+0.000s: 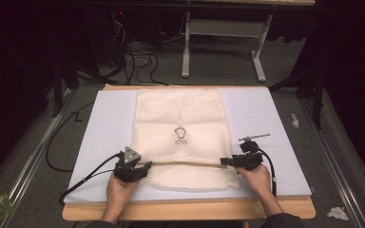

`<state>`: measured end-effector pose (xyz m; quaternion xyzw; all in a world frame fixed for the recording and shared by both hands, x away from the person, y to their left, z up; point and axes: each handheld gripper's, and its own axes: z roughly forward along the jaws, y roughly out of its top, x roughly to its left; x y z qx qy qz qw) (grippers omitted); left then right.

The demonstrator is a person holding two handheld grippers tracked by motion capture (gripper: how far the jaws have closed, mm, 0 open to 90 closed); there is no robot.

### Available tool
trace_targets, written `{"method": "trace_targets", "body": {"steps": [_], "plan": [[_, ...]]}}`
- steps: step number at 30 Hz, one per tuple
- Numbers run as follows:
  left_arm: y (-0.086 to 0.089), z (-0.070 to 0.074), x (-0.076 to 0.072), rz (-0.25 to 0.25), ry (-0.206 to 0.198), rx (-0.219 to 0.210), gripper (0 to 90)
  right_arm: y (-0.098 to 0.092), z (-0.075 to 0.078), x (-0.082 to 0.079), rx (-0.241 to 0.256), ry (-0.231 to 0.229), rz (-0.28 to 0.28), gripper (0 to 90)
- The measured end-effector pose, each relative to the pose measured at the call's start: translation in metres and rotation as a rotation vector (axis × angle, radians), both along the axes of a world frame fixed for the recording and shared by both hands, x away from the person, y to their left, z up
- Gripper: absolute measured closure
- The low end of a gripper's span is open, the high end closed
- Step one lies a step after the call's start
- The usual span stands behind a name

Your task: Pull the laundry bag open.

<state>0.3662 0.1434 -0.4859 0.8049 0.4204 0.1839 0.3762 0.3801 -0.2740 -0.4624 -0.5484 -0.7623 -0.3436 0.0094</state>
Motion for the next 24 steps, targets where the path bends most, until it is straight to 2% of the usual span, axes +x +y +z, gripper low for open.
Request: {"method": "trace_targets", "body": {"steps": [2, 4, 7, 9, 11, 15, 17, 20, 21, 22, 24], "plan": [[0.000, 0.000, 0.000, 0.002, 0.001, 0.000, 47.9, -0.006, 0.000, -0.005, -0.002, 0.004, 0.004, 53.2], [0.000, 0.000, 0.000, 0.004, -0.001, 0.000, 47.9, -0.010, -0.001, -0.008, 0.020, 0.006, -0.005, 53.8], [-0.001, 0.000, 0.000, 0.008, 0.001, 0.001, 48.0, -0.005, -0.002, -0.006, 0.025, -0.003, -0.003, 54.5], [-0.001, 0.000, -0.001, 0.011, 0.001, 0.001, 48.3, 0.000, -0.001, -0.007, 0.008, -0.003, 0.022, 53.9], [-0.002, 0.000, -0.001, 0.013, 0.001, 0.002, 48.3, -0.002, -0.001, -0.007, 0.014, 0.001, 0.026, 54.4], [-0.003, 0.001, -0.001, 0.017, 0.003, 0.010, 48.6, -0.016, -0.004, -0.016, 0.062, 0.012, 0.023, 58.7], [-0.003, 0.001, -0.001, 0.020, 0.005, 0.014, 48.7, -0.017, -0.004, -0.017, 0.067, 0.014, 0.022, 59.5], [-0.004, 0.001, -0.001, 0.022, 0.006, 0.019, 49.0, -0.018, -0.004, -0.019, 0.051, 0.015, 0.020, 64.2], [-0.004, 0.001, -0.001, 0.024, 0.009, 0.017, 49.1, -0.016, -0.004, -0.018, 0.030, 0.003, 0.028, 70.7], [-0.004, 0.001, -0.001, 0.024, 0.009, 0.017, 49.1, -0.016, -0.004, -0.018, 0.030, 0.003, 0.028, 70.7], [-0.004, 0.002, 0.000, 0.026, 0.009, 0.019, 49.1, -0.012, -0.003, -0.017, 0.017, 0.002, 0.039, 79.6]]}}
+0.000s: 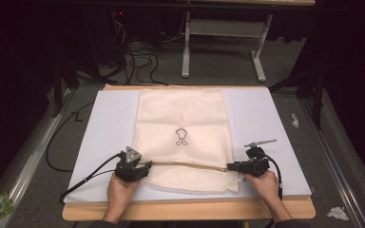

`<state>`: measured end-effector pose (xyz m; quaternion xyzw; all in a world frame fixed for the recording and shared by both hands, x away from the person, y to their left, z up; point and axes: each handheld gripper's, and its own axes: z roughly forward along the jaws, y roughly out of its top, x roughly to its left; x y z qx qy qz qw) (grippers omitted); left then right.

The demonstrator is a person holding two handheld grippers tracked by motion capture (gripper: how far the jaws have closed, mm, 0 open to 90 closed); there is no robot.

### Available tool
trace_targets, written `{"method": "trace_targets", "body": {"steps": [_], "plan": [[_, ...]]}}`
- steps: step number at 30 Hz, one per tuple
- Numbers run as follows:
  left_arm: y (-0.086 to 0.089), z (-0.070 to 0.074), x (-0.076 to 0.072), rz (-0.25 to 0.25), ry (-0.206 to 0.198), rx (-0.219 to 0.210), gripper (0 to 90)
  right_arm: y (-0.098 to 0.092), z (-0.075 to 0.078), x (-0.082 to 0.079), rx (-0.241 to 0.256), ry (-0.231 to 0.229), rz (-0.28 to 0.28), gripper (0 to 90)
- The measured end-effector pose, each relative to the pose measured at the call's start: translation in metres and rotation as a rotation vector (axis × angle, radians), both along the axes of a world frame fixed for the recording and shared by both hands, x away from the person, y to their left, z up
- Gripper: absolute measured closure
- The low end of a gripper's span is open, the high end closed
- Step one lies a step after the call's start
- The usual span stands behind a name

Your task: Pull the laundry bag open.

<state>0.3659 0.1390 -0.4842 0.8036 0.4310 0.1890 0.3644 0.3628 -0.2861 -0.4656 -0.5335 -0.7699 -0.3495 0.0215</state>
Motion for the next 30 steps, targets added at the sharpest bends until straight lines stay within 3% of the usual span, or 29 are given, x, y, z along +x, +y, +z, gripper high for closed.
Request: {"method": "trace_targets", "body": {"steps": [5, 12, 16, 19, 30], "plan": [[0.000, 0.000, 0.000, 0.006, 0.002, -0.002, 49.3, 0.005, 0.004, 0.001, -0.020, -0.016, 0.018, 83.3], [0.000, 0.007, 0.004, -0.022, 0.033, 0.021, 48.8, 0.010, 0.010, 0.002, -0.046, -0.046, 0.040, 85.2], [0.000, 0.011, 0.004, -0.041, 0.044, -0.012, 48.6, 0.013, 0.016, 0.004, -0.049, -0.064, 0.052, 85.5], [-0.004, 0.014, 0.001, -0.070, 0.039, -0.005, 48.6, 0.016, 0.021, 0.005, -0.049, -0.075, 0.059, 85.6], [-0.018, 0.027, -0.004, -0.152, 0.050, -0.082, 49.0, 0.026, 0.025, 0.009, -0.010, -0.098, 0.086, 85.8]]}}
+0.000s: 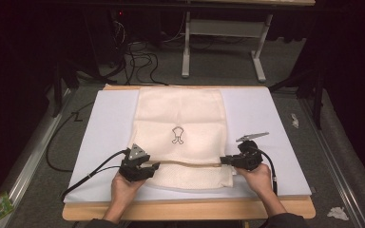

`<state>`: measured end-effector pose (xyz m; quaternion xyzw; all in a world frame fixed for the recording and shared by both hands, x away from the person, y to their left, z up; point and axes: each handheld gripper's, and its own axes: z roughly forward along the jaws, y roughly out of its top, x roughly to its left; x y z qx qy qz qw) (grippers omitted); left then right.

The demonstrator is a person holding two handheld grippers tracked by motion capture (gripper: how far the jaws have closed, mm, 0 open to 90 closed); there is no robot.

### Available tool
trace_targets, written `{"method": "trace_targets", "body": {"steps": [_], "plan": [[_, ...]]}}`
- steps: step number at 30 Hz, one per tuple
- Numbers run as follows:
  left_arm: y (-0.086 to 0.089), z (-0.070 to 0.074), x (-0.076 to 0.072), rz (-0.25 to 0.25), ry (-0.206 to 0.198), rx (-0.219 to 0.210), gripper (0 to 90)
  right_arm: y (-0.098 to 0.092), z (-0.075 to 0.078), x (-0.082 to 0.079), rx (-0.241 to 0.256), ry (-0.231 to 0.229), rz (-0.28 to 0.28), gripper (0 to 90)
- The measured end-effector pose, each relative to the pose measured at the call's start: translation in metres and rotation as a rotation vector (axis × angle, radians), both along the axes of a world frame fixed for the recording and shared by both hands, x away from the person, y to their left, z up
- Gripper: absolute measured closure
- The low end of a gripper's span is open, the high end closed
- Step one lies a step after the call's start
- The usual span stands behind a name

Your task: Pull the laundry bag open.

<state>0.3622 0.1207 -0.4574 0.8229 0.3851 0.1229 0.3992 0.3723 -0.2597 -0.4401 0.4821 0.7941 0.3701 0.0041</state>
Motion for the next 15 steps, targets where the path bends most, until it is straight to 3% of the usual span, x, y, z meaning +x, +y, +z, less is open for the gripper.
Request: {"method": "trace_targets", "body": {"steps": [4, 7, 9, 11, 15], "plan": [[-0.004, 0.000, 0.005, -0.003, 0.035, -0.056, 49.3, 0.001, 0.004, 0.001, 0.012, -0.016, 0.012, 85.8], [-0.011, 0.001, 0.006, -0.023, 0.034, -0.027, 50.1, 0.002, 0.009, 0.003, 0.023, -0.021, 0.016, 85.8], [-0.018, 0.004, 0.008, -0.045, 0.044, -0.040, 50.1, 0.003, 0.012, 0.005, 0.022, -0.019, 0.020, 85.8], [-0.026, 0.007, 0.010, -0.056, 0.022, -0.025, 50.3, 0.006, 0.016, 0.007, 0.024, -0.035, 0.022, 85.8], [-0.036, 0.013, 0.012, -0.075, 0.020, -0.044, 50.7, 0.008, 0.017, 0.008, 0.034, -0.044, 0.025, 85.9]]}}
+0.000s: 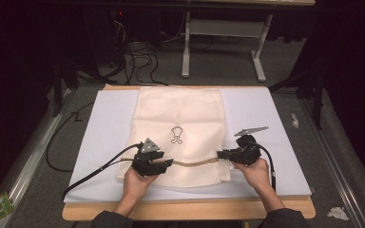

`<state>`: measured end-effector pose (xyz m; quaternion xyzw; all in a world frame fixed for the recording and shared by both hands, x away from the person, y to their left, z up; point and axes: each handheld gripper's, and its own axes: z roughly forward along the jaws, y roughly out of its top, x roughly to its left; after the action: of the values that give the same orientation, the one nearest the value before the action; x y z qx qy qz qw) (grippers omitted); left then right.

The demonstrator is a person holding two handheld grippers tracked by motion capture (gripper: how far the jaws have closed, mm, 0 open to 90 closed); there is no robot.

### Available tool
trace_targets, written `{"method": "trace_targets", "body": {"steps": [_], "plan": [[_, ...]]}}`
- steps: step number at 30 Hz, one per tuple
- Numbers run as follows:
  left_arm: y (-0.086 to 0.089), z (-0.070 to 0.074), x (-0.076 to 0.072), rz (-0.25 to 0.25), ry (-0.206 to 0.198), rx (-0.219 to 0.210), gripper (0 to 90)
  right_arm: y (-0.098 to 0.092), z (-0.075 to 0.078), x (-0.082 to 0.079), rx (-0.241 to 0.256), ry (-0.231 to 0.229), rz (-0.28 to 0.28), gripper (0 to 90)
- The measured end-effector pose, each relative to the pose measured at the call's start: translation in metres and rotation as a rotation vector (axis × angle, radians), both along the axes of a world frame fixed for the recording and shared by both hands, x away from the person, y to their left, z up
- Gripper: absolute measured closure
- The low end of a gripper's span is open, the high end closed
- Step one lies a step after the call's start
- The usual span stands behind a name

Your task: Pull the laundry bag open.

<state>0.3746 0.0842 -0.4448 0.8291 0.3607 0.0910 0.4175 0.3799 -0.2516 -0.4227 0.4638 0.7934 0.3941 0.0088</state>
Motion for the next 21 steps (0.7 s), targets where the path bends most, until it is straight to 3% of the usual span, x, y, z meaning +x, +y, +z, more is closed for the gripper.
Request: {"method": "trace_targets", "body": {"steps": [5, 10, 19, 20, 21], "plan": [[-0.010, 0.005, 0.004, -0.012, 0.005, -0.035, 52.3, 0.002, 0.003, 0.000, 0.018, -0.013, 0.000, 85.9], [-0.019, 0.011, 0.006, -0.018, -0.008, -0.019, 53.2, 0.007, 0.008, 0.002, 0.018, -0.023, 0.009, 85.9], [-0.030, 0.010, 0.008, -0.053, 0.031, -0.048, 55.8, 0.015, 0.013, 0.004, 0.029, -0.039, 0.025, 86.0], [-0.030, 0.011, 0.008, -0.065, 0.035, -0.059, 61.8, 0.018, 0.013, 0.005, 0.033, -0.038, 0.028, 86.0], [-0.030, 0.011, 0.008, -0.075, 0.039, -0.071, 61.8, 0.018, 0.013, 0.005, 0.033, -0.038, 0.028, 86.0]]}}
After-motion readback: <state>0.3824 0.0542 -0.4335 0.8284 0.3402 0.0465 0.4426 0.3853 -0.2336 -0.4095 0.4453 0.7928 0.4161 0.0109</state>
